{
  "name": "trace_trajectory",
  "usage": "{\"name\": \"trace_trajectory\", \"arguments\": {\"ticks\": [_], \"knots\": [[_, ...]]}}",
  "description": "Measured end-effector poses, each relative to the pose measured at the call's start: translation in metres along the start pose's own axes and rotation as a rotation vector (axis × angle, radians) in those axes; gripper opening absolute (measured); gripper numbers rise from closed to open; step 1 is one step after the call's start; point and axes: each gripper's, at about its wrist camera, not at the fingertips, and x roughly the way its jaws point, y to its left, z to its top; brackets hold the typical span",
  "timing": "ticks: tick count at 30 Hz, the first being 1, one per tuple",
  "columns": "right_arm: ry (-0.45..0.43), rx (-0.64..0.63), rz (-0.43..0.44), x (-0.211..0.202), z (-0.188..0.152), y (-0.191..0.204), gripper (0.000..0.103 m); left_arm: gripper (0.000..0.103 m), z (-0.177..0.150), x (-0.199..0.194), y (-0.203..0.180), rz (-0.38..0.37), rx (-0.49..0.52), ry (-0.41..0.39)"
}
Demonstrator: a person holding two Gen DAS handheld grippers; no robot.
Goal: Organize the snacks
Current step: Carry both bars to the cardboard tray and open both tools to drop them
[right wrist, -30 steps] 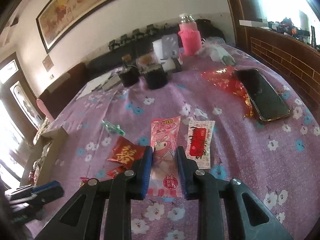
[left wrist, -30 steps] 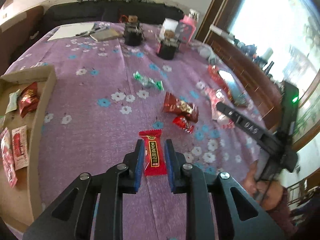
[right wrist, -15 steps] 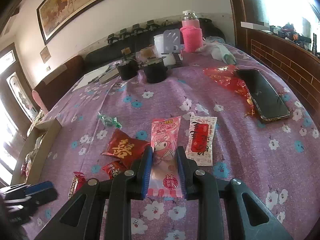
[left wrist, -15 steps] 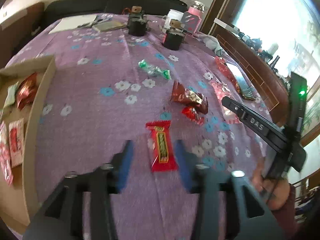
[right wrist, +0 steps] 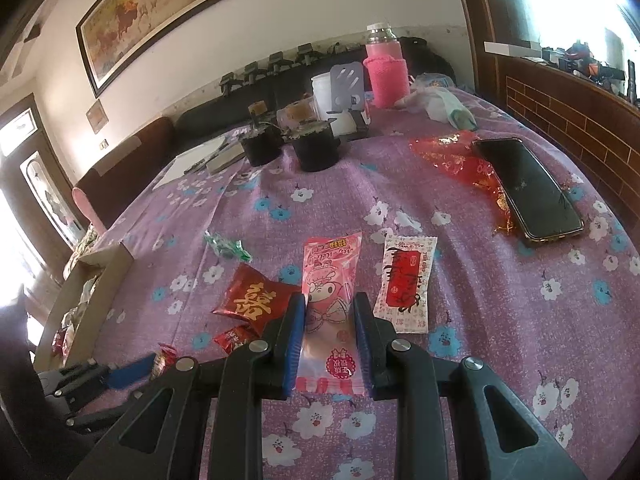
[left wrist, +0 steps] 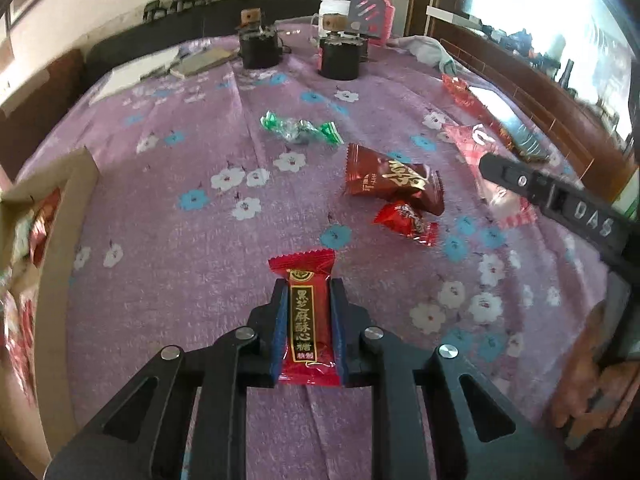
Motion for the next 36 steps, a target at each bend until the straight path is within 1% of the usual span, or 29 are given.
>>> {"name": "trace_trajectory", "arguments": {"ticks": [2, 5, 8, 10, 13, 14, 17, 19, 21, 22, 25, 28, 33, 36], "knots": [[-0.003, 0.001, -0.003, -0.001, 0.000, 0.000, 0.026, 0.016, -0.001, -0.008, 0.010, -0.058, -0.046, -0.002], [-0.008, 0.001, -0.006, -0.002, 0.000, -0.001, 0.026, 0.016, -0.004, -0.030, 0.027, -0.133, -0.116, -0.037], [-0.010, -0.002, -0.015, -0.002, 0.000, 0.000, 0.026, 0.016, -0.009, -0.059, 0.050, -0.178, -0.189, -0.086], [-0.013, -0.007, -0.025, -0.002, -0.001, 0.000, 0.026, 0.016, -0.016, -0.080, 0.070, -0.190, -0.234, -0.121], [-0.026, -0.016, -0.039, -0.004, -0.001, 0.002, 0.025, 0.017, -0.025, -0.103, 0.103, -0.165, -0.299, -0.164], [-0.032, -0.014, -0.037, -0.006, 0.000, 0.003, 0.025, 0.017, -0.029, -0.111, 0.115, -0.145, -0.322, -0.174], [-0.043, 0.008, 0.014, -0.019, 0.001, 0.010, 0.025, 0.017, -0.044, -0.127, 0.153, -0.074, -0.379, -0.197], [-0.040, 0.002, 0.077, -0.030, 0.000, 0.026, 0.025, 0.017, -0.054, -0.134, 0.175, -0.016, -0.407, -0.206], [-0.016, -0.035, 0.145, -0.037, -0.002, 0.052, 0.025, 0.017, -0.065, -0.137, 0.195, 0.046, -0.436, -0.209], [-0.009, -0.054, 0.163, -0.038, -0.002, 0.064, 0.025, 0.017, -0.070, -0.137, 0.206, 0.067, -0.456, -0.204], [0.025, -0.123, 0.241, -0.039, -0.006, 0.109, 0.025, 0.017, -0.082, -0.133, 0.231, 0.102, -0.518, -0.179], [0.068, -0.174, 0.319, -0.036, -0.012, 0.152, 0.025, 0.017, -0.093, -0.129, 0.247, 0.126, -0.552, -0.161], [0.148, -0.276, 0.427, -0.026, -0.025, 0.226, 0.025, 0.017, -0.096, -0.118, 0.261, 0.152, -0.575, -0.117], [0.189, -0.332, 0.460, -0.018, -0.038, 0.263, 0.024, 0.017, -0.098, -0.110, 0.270, 0.160, -0.583, -0.095]]}}
